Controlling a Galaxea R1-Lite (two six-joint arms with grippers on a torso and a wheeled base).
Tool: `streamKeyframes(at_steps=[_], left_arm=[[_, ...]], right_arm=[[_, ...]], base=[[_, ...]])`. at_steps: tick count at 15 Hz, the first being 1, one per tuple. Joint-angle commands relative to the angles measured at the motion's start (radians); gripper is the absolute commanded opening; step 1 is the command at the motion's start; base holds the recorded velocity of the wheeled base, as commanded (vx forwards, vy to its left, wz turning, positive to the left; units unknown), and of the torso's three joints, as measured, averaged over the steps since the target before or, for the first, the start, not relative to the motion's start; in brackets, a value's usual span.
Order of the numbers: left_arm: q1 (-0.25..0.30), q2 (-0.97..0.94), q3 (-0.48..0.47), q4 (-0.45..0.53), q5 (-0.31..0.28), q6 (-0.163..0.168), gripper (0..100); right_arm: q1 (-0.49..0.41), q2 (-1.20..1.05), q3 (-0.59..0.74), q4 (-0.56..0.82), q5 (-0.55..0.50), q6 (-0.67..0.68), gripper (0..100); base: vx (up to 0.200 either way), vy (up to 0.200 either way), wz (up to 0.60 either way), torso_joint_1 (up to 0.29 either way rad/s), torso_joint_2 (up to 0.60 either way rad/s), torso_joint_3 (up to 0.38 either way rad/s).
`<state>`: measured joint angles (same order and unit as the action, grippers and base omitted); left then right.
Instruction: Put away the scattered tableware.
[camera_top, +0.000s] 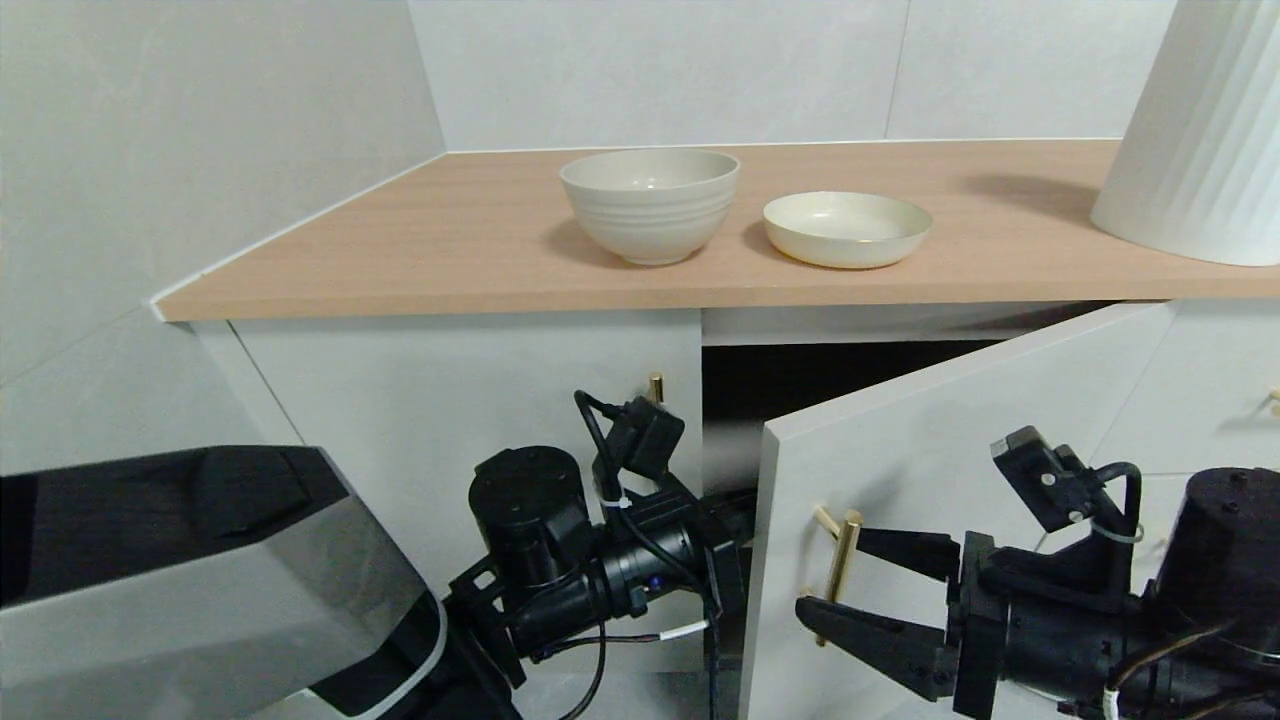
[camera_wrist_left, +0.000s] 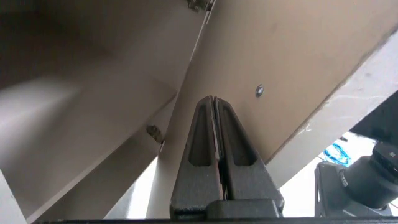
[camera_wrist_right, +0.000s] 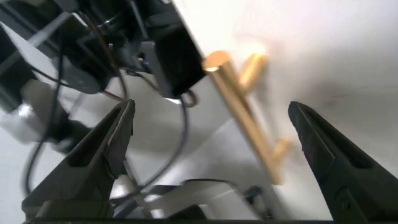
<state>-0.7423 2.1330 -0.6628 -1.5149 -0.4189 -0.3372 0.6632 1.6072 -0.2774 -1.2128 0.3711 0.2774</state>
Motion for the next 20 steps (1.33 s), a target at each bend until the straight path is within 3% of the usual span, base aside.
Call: streamKeyframes(at_steps=[1, 2, 4, 7, 8, 9, 13, 14, 16, 17, 20], left_arm=[[0.0, -0.005, -0.001, 0.001, -0.001, 0.0, 0], [0.0, -0.01, 0.0, 0.001, -0.001, 0.0, 0], [0.006, -0.008, -0.006, 0.007, -0.001, 0.0, 0], [0.006, -0.016, -0.012, 0.018, -0.003, 0.003, 0], [0.006, -0.019, -0.015, 0.024, -0.003, 0.003, 0], [0.006, -0.034, -0.064, 0.099, -0.003, 0.004, 0], [0.001, -0.088, -0.06, 0.191, -0.003, 0.014, 0], [0.001, -0.104, -0.058, 0.217, -0.003, 0.03, 0], [-0.003, -0.146, -0.052, 0.305, 0.0, 0.095, 0], [-0.017, -0.156, -0.051, 0.32, 0.012, 0.104, 0], [-0.049, -0.145, -0.049, 0.321, 0.023, 0.104, 0]], right_arm=[[-0.017, -0.059, 0.046, 0.007, -0.001, -0.089, 100], [-0.017, -0.104, 0.061, 0.044, -0.004, -0.119, 100], [-0.019, -0.297, 0.049, 0.297, -0.057, -0.124, 100], [0.009, -0.484, -0.025, 0.659, -0.314, -0.129, 100], [0.013, -0.5, -0.026, 0.684, -0.327, -0.127, 100], [0.032, -0.558, -0.028, 0.783, -0.334, -0.123, 100], [0.059, -0.552, -0.016, 0.825, -0.296, -0.123, 100], [0.059, -0.549, -0.016, 0.826, -0.287, -0.123, 100], [0.062, -0.549, -0.011, 0.826, -0.281, -0.123, 100], [0.069, -0.549, -0.011, 0.826, -0.281, -0.123, 100], [0.078, -0.549, -0.006, 0.828, -0.279, -0.124, 100]], base=[[0.0, 0.0, 0.0, 0.0, 0.0, 0.0], [0.0, 0.0, 0.0, 0.0, 0.0, 0.0], [0.0, 0.0, 0.0, 0.0, 0.0, 0.0], [0.0, 0.0, 0.0, 0.0, 0.0, 0.0], [0.0, 0.0, 0.0, 0.0, 0.0, 0.0], [0.0, 0.0, 0.0, 0.0, 0.0, 0.0], [0.0, 0.0, 0.0, 0.0, 0.0, 0.0], [0.0, 0.0, 0.0, 0.0, 0.0, 0.0], [0.0, 0.0, 0.0, 0.0, 0.0, 0.0], [0.0, 0.0, 0.0, 0.0, 0.0, 0.0], [0.0, 0.0, 0.0, 0.0, 0.0, 0.0]])
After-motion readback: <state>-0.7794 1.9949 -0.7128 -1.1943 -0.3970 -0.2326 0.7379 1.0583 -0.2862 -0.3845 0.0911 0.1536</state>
